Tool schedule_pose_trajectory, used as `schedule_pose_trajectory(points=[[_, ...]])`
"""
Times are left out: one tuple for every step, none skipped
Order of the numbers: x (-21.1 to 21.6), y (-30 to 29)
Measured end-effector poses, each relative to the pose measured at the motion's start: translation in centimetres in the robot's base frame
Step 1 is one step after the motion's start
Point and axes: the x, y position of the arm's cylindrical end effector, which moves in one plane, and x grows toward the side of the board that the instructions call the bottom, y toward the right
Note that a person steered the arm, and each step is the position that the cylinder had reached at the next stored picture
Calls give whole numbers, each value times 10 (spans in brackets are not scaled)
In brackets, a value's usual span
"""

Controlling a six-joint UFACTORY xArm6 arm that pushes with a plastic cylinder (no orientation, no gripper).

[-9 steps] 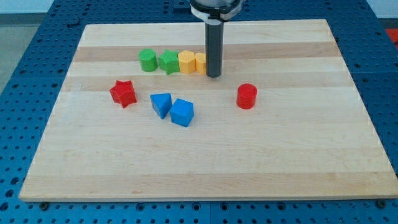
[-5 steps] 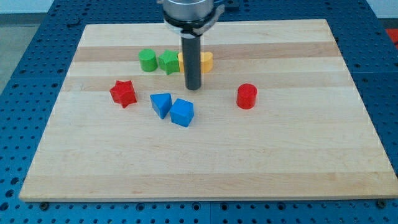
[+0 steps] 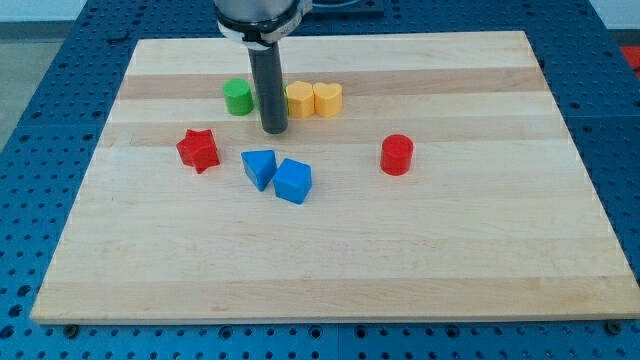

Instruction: Push the red star closer to the blue triangle

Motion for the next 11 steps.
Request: schedule_pose_trajectory(points=[[-1, -4], [-7, -4], [-8, -4], [-2, -4], [24, -2], [25, -11], [25, -32], [24, -45], [17, -47], [-2, -49], [-3, -83]])
